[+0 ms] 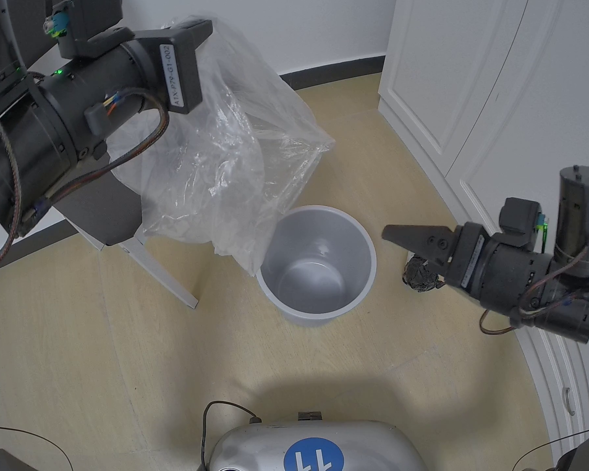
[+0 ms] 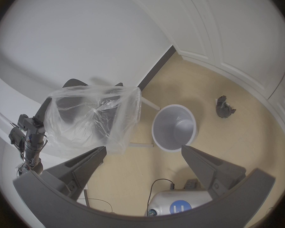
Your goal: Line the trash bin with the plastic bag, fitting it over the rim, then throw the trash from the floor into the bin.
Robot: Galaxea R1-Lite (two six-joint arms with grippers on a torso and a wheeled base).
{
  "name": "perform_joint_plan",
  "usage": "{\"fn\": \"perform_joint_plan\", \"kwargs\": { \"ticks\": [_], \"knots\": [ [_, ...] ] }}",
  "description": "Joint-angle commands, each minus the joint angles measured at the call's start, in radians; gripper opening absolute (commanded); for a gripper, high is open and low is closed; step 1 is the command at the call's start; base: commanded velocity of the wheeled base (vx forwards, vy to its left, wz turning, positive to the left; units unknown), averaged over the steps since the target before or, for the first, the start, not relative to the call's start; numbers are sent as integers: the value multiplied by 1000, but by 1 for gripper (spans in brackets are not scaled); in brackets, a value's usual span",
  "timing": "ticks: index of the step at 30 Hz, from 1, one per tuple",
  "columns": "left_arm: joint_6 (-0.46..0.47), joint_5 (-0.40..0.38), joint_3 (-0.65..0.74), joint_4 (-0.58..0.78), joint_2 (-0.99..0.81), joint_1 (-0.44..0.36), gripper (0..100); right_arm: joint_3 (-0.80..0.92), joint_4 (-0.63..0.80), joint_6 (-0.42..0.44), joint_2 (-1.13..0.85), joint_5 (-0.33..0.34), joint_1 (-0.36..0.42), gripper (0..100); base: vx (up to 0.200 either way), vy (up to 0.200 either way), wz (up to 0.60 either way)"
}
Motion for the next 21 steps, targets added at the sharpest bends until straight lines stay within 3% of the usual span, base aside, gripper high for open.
{"fn": "perform_joint_plan", "kwargs": {
  "ticks": [1, 6, 16, 21],
  "knots": [
    [1, 8, 6, 9, -23, -23, 0, 37, -131, -1, 166, 9, 16, 100, 0, 0, 0],
    [-3, 8, 24, -3, -34, -33, 0, 92, -273, 7, 204, 14, 23, 100, 0, 0, 0],
    [-27, 11, 148, -3, -146, -167, 0, 99, -403, 15, 293, 4, 35, 100, 0, 0, 0],
    [-27, 26, 173, -5, -164, -184, 0, 96, -427, 13, 264, 4, 5, 100, 0, 0, 0]
  ]
}}
